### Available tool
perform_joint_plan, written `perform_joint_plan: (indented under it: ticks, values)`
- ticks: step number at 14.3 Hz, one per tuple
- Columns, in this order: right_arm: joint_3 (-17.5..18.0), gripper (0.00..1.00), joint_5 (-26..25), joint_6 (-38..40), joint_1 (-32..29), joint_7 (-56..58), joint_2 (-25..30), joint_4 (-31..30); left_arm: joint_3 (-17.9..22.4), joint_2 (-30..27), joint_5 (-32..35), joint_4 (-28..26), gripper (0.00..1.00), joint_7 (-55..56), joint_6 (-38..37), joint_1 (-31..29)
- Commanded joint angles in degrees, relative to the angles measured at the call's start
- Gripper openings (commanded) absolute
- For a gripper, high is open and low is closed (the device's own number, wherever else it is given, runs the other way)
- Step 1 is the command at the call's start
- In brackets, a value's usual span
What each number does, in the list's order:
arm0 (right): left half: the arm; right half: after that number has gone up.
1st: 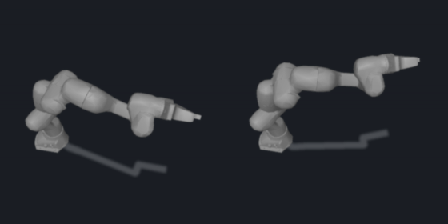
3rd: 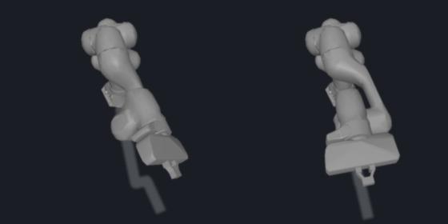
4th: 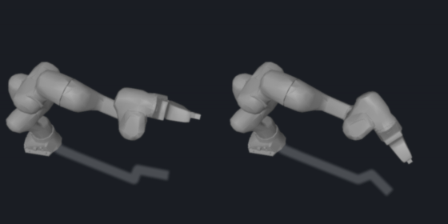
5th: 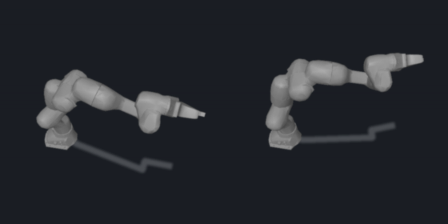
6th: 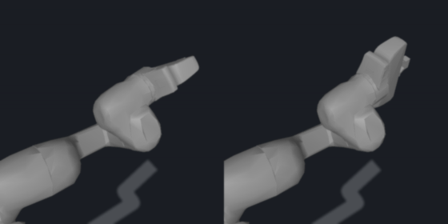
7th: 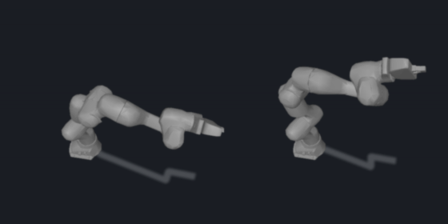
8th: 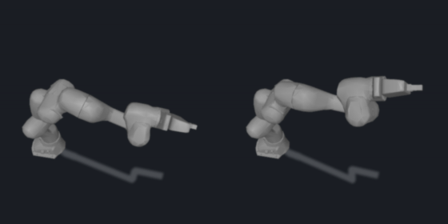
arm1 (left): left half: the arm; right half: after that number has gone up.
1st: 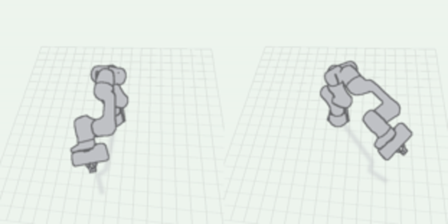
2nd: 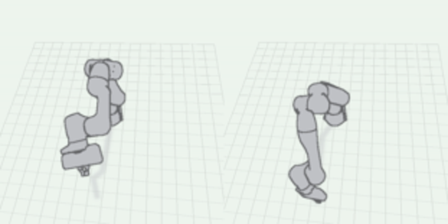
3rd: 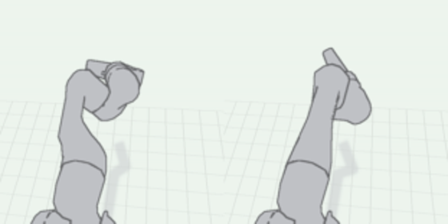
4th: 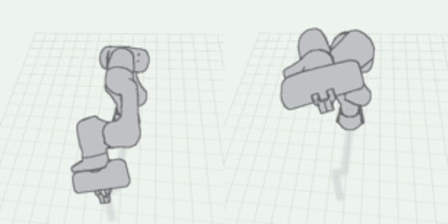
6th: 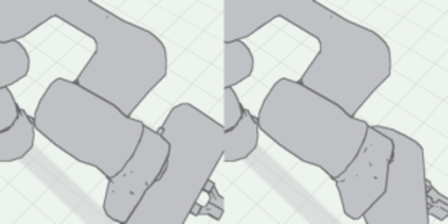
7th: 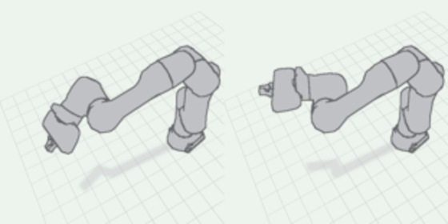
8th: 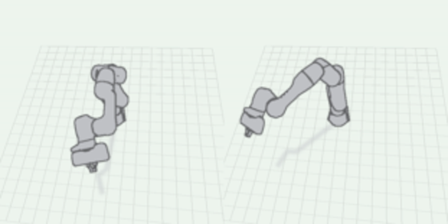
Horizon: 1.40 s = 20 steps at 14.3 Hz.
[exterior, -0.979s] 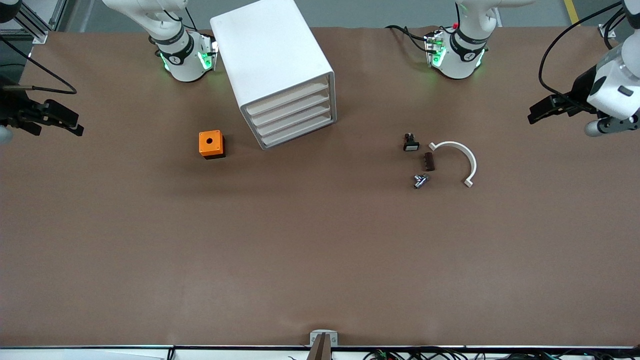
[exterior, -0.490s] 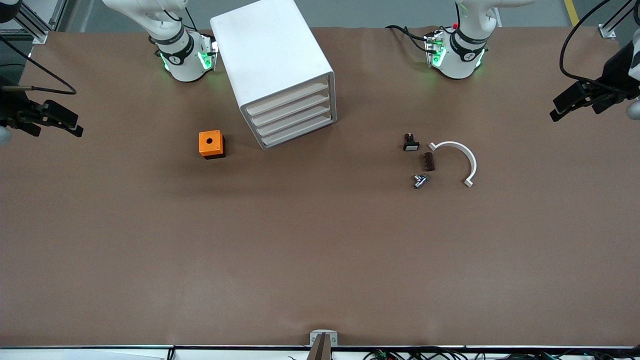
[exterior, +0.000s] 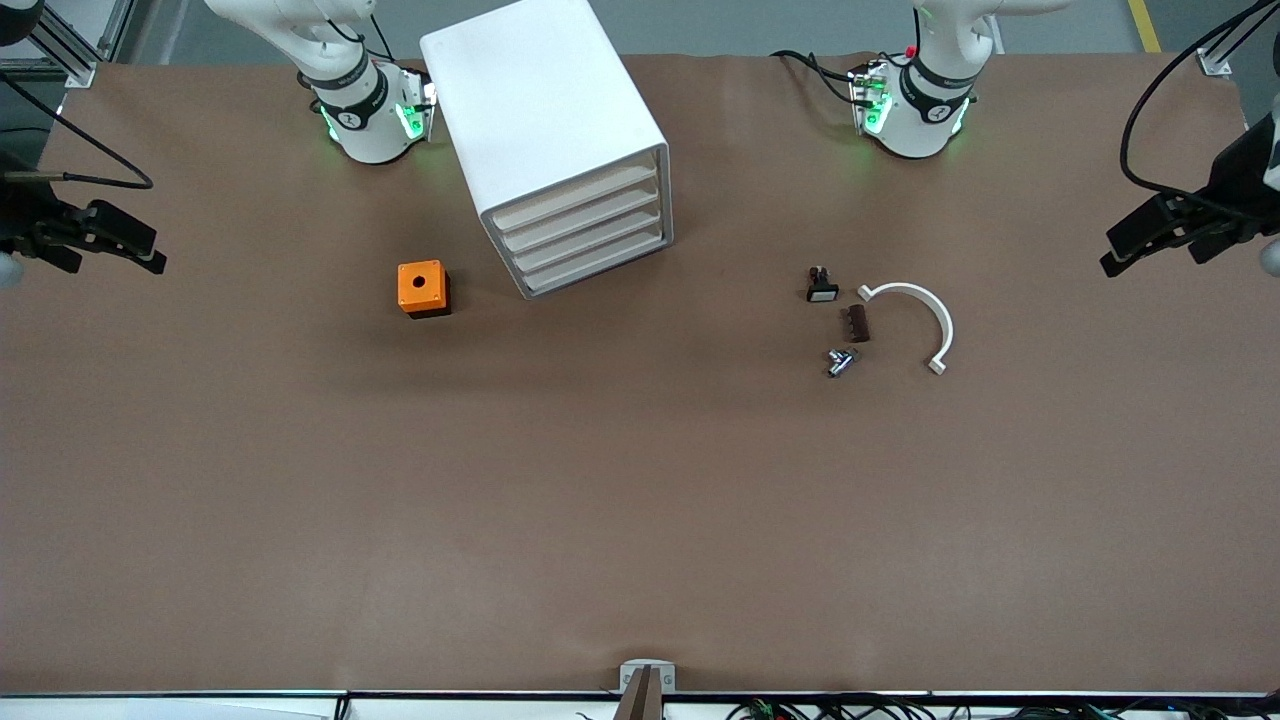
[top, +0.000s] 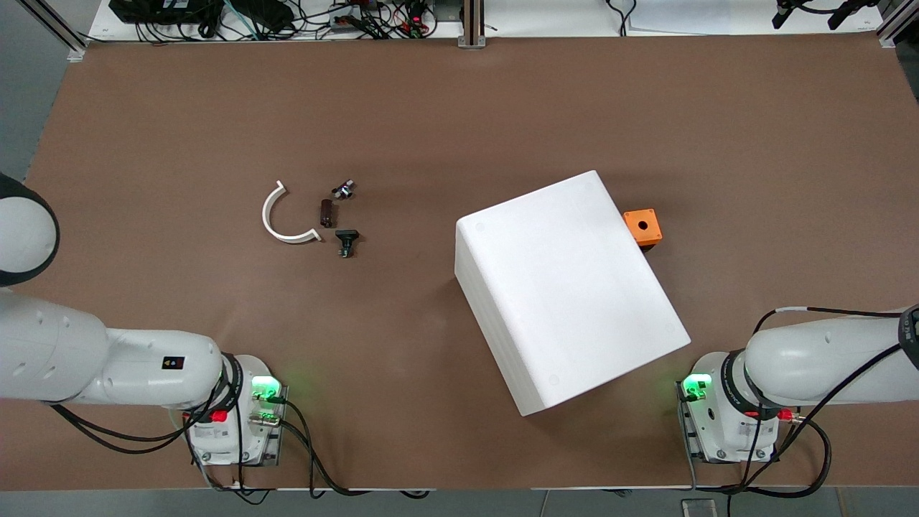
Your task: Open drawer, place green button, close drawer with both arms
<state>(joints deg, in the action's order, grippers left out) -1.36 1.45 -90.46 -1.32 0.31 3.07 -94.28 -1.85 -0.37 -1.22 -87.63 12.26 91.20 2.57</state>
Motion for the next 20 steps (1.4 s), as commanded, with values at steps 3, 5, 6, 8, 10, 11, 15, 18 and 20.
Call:
perform_joint_plan:
  ticks: [3,5,6,8,10,11,15,18,20]
  values:
    - [0.5,1.00,0.0,-0.9,-0.4,0.2,1.6,-1.6,-0.1,5.1,1.0,6.0,0.99,0.0,0.4,-0.3]
    - [0.7,1.00,0.0,-1.4,-0.3,0.7,1.7,-1.6,-0.1,6.5,1.0,7.2,0.99,0.1,0.4,0.1]
    - [0.7,1.00,0.0,-1.4,-0.3,1.3,1.7,-1.5,-0.1,7.0,0.5,7.4,0.99,0.0,0.4,-0.1]
    - [0.7,1.00,0.0,-1.6,-0.3,1.4,1.7,-1.6,-0.1,7.1,0.3,7.6,0.99,-0.5,-0.1,-0.8]
    - [0.7,1.00,0.0,-1.6,-0.2,1.4,1.7,-1.5,0.3,6.6,0.4,7.4,0.99,-2.6,-0.8,-1.3]
    - [0.7,1.00,0.0,-1.6,-0.1,1.4,1.7,-1.6,0.4,6.5,0.4,7.3,0.99,-4.4,-1.6,-1.3]
    - [0.7,1.00,-0.6,-1.9,0.4,1.8,1.9,-1.6,0.4,6.3,0.6,7.2,0.99,-3.7,-3.0,-1.1]
    - [0.7,1.00,-0.7,-2.0,0.4,1.8,1.9,-1.6,0.4,6.3,0.4,7.3,1.00,-3.7,-3.1,-1.3]
    - [0.7,1.00,-0.7,-2.0,0.3,1.8,1.9,-1.6,0.4,6.5,0.3,7.3,0.99,-3.9,-3.1,-1.5]
